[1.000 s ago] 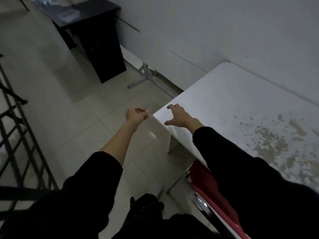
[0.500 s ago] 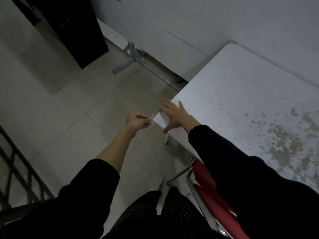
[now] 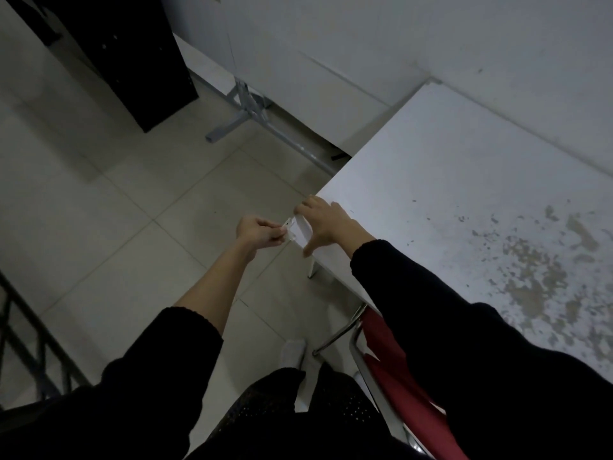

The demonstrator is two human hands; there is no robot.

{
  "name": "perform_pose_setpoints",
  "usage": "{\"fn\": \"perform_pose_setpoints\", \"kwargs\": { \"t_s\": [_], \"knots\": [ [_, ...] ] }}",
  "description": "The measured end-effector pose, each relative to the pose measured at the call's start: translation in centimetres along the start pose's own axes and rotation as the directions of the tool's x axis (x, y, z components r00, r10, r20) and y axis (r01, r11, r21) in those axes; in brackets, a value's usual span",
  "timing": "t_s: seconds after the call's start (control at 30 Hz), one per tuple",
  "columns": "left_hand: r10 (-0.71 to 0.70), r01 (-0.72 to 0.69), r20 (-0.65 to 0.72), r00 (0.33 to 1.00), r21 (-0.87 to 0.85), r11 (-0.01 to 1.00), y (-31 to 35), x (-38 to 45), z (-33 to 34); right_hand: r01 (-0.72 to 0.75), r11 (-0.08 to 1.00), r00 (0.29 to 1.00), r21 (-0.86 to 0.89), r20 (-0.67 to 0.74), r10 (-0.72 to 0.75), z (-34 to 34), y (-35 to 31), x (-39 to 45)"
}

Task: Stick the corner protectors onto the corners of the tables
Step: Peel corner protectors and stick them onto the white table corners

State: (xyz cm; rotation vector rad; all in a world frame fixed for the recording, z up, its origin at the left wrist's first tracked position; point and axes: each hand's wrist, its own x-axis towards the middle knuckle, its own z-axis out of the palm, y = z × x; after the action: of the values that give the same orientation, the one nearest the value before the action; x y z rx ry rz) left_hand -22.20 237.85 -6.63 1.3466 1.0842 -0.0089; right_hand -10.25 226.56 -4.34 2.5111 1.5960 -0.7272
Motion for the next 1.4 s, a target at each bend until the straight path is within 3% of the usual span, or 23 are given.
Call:
{"fn": "perform_pose_setpoints", "kwargs": {
  "t_s": [0.23, 0.37, 0.43, 0.53, 0.67, 0.83, 1.07, 1.4],
  "knots": [
    [0.124, -0.119, 0.003, 0.992, 0.308, 0.944, 0.8, 0.3, 0.3, 0.013, 1.000, 1.000, -0.004, -0.021, -0.013, 0.5, 0.3, 0.2],
    [0.247, -0.194, 0.006, 0.969, 0.635, 0.748, 1.7, 0.1, 1.3, 0.023, 1.000, 0.999, 0.005, -0.030, -0.023, 0.9, 0.5, 0.3],
    [0.303, -0.214, -0.005, 0.953, 0.697, 0.685, 1.8, -0.2, 1.6, 0.034, 0.999, 0.999, 0.013, -0.029, -0.033, 1.1, 0.7, 0.2],
    [0.359, -0.234, -0.020, 0.933, 0.725, 0.648, 1.4, -0.4, 1.9, 0.065, 0.997, 0.996, 0.047, -0.066, -0.062, 2.0, 1.1, -0.7],
    [0.436, -0.287, -0.009, 0.900, 0.741, 0.608, 0.6, -1.0, 2.1, 0.143, 0.988, 0.980, -0.055, -0.131, -0.149, 3.8, 1.4, -2.5],
    [0.405, -0.350, 0.077, 0.911, 0.665, 0.659, 0.1, -1.0, 1.0, 0.115, 0.992, 0.985, -0.043, -0.126, -0.119, 3.7, 1.2, -2.9],
    [0.457, -0.335, 0.054, 0.888, 0.757, 0.562, -0.3, -1.2, 1.8, 0.075, 0.997, 0.993, -0.023, -0.092, -0.077, 3.6, 0.5, -3.2],
    [0.410, -0.422, 0.261, 0.874, 0.825, 0.376, 0.5, -1.4, 1.3, 0.048, 0.997, 0.995, -0.057, -0.079, -0.052, 3.8, 0.6, -3.2]
  ]
}}
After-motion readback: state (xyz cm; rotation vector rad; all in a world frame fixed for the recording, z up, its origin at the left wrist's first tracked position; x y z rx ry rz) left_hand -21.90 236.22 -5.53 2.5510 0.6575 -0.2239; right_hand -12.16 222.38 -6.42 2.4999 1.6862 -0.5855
